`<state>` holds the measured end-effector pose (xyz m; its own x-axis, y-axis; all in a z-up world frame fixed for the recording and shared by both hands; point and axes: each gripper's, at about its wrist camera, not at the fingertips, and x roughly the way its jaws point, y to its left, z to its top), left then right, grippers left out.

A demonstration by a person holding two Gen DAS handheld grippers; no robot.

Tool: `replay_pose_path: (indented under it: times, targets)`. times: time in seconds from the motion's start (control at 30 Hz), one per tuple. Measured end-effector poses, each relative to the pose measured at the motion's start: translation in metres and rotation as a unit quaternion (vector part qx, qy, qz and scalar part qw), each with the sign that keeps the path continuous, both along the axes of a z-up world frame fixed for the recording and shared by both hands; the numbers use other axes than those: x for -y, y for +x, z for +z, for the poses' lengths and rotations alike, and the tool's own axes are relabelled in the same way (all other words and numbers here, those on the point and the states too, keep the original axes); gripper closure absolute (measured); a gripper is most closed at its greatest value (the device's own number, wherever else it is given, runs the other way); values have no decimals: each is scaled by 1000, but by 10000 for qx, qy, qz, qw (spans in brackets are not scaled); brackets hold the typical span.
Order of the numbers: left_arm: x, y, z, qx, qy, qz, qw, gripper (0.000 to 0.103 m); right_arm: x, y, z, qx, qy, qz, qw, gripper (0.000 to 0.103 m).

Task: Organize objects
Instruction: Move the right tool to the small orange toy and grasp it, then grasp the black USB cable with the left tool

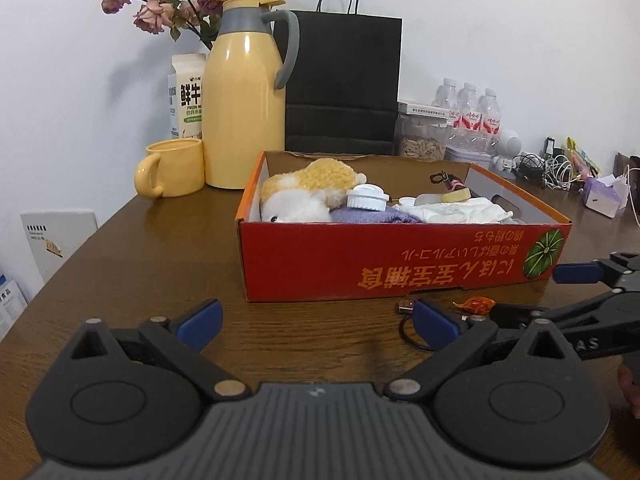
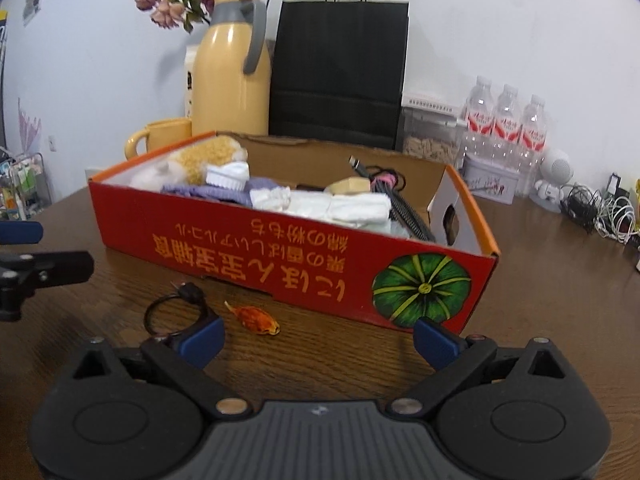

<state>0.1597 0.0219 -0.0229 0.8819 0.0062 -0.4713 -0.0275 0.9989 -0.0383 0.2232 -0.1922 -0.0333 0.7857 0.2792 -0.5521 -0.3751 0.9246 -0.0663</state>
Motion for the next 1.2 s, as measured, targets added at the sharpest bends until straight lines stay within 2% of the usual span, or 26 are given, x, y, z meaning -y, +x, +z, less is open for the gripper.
replay_pose_path:
  times: [0.13,0.2,0.33,0.53,0.73,0.87,1.2]
  targets:
    - [-1,-1,-2,-3,-33,-39,10000,0,-5,9,-2,-130,35,-24,9999,9]
    - [-1,-1,-3,-21,-66,-51,10000,0,-8,12,-3,-216,34,-2,9998,14]
    - [-3,1,-4,-68,-150,-55,9998,0,-14,18,-5,-333,35,65,9994,17]
    - [-4,1,-5,-77,-161,-45,9998,0,-18,23,-6,-433,147,153,9988,32]
    - [-4,1,-6,-85,-166,-41,9998,0,-22,20,-5,-409,229,382,9982,63]
    - [-4,1,-6,-88,-162,-31,9998,0,-23,17,-4,-376,224,493,9978,91]
    - [-4,2,-9,-127,-126,12,9998,0,-22,5,3,-14,263,485,9985,91]
